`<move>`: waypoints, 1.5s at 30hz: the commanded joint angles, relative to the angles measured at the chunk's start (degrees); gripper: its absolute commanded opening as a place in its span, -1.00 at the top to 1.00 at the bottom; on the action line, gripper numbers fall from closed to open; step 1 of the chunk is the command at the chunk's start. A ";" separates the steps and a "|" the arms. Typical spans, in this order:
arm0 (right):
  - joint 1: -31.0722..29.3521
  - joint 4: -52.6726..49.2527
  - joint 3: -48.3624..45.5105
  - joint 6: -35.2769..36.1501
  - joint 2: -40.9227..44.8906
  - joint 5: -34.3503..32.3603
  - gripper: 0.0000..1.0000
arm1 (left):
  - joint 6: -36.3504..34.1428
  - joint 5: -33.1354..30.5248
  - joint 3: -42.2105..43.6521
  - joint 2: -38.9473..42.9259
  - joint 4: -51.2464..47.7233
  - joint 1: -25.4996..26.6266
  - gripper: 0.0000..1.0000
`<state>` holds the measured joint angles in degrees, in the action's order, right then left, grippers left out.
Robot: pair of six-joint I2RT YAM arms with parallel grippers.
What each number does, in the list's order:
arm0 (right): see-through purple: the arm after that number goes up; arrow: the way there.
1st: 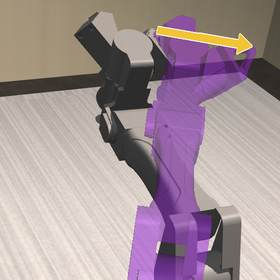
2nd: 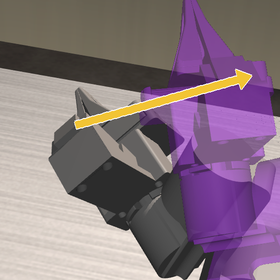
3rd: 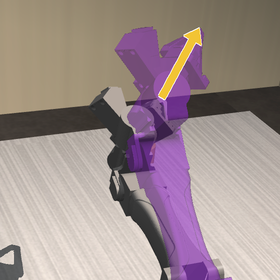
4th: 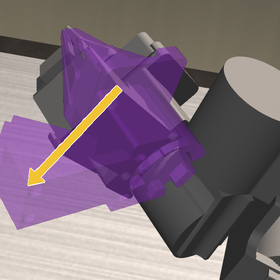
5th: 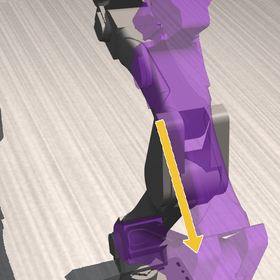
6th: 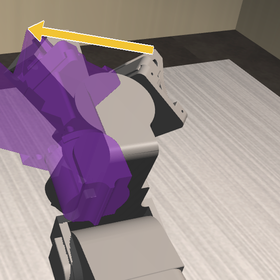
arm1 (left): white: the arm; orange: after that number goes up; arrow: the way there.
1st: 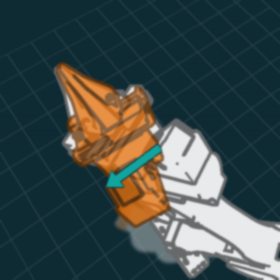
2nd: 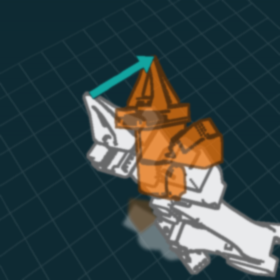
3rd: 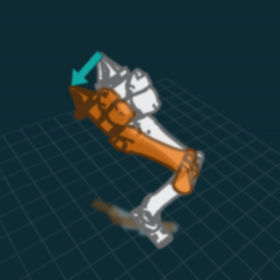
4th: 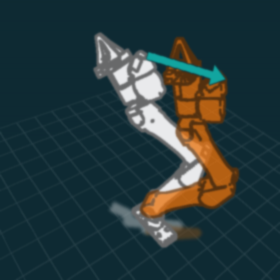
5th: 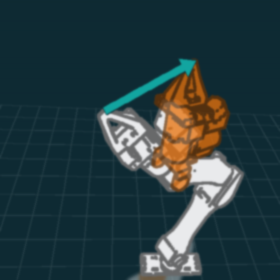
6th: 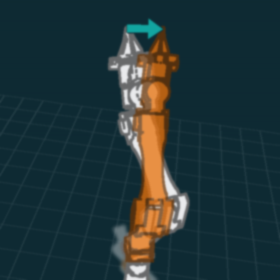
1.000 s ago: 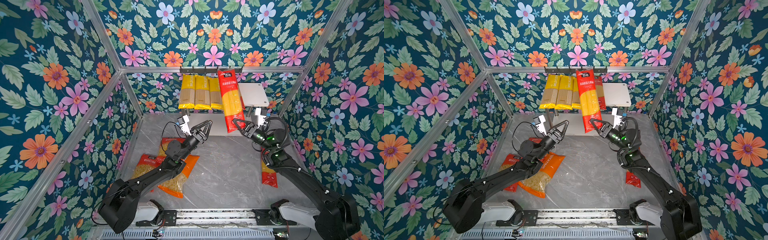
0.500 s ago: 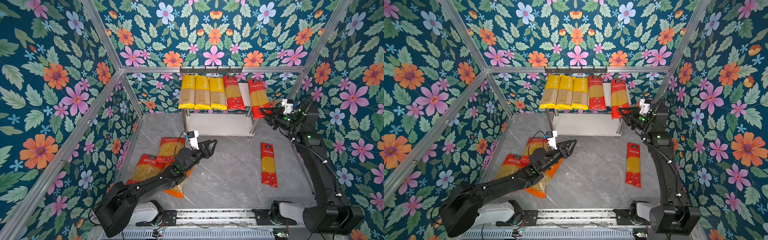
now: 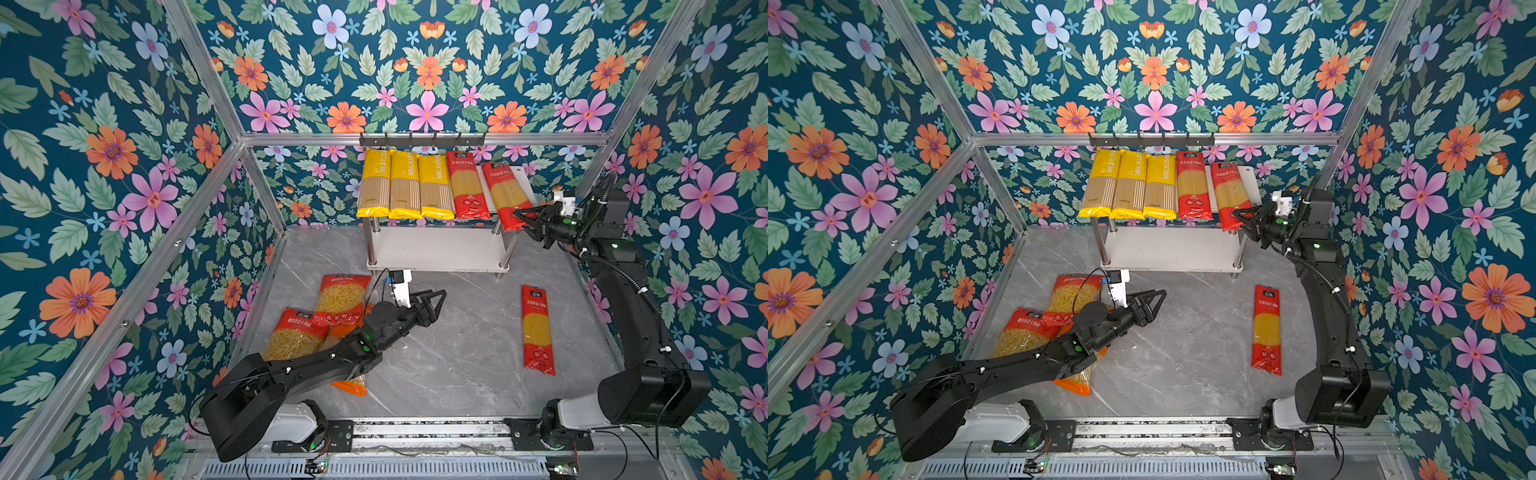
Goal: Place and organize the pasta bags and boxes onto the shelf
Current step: 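Stand the red pack on the upper shelf with the right gripper while the left withdraws, then open the right gripper and lower it toward the last red pack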
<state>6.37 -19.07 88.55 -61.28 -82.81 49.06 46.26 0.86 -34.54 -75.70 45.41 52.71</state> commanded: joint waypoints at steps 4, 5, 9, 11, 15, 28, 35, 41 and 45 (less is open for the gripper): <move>-1.45 6.22 3.83 -0.16 -4.19 -1.07 1.00 | -0.12 -0.86 -1.31 -1.46 0.93 1.05 -0.23; -2.11 5.67 4.71 0.28 -4.85 -1.08 1.00 | -0.13 -1.10 -1.29 -1.58 0.87 1.29 -0.22; -5.23 5.33 6.02 1.12 -7.11 -1.45 1.00 | -0.12 -1.91 -1.31 -2.15 1.04 1.85 -0.23; -6.29 5.95 5.80 0.91 -7.84 -1.57 1.00 | -0.11 -2.17 -1.31 -2.26 1.02 2.05 -0.22; -7.69 6.78 5.63 0.62 -8.64 -0.93 1.00 | -0.08 -2.44 -1.31 -2.35 0.97 2.31 -0.22; -6.08 5.38 8.52 0.78 -9.79 -2.56 1.00 | -0.10 -2.86 -1.23 -2.61 1.31 2.97 -0.22; -6.65 5.99 7.36 1.50 -9.81 -1.85 0.67 | -0.15 -3.59 -0.53 -2.09 1.49 3.41 -0.22; -4.96 5.89 2.56 3.18 -5.38 -1.32 0.04 | -0.38 -3.59 -0.23 -2.58 2.33 3.45 -0.22; -2.66 7.82 -2.86 2.32 -1.70 1.99 -0.15 | -0.67 -3.09 -0.52 -3.46 3.12 3.45 -0.22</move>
<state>2.90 -13.93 87.59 -58.78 -86.24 47.90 46.26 -2.22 -34.81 -78.81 45.89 56.18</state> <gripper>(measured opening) 0.565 0.611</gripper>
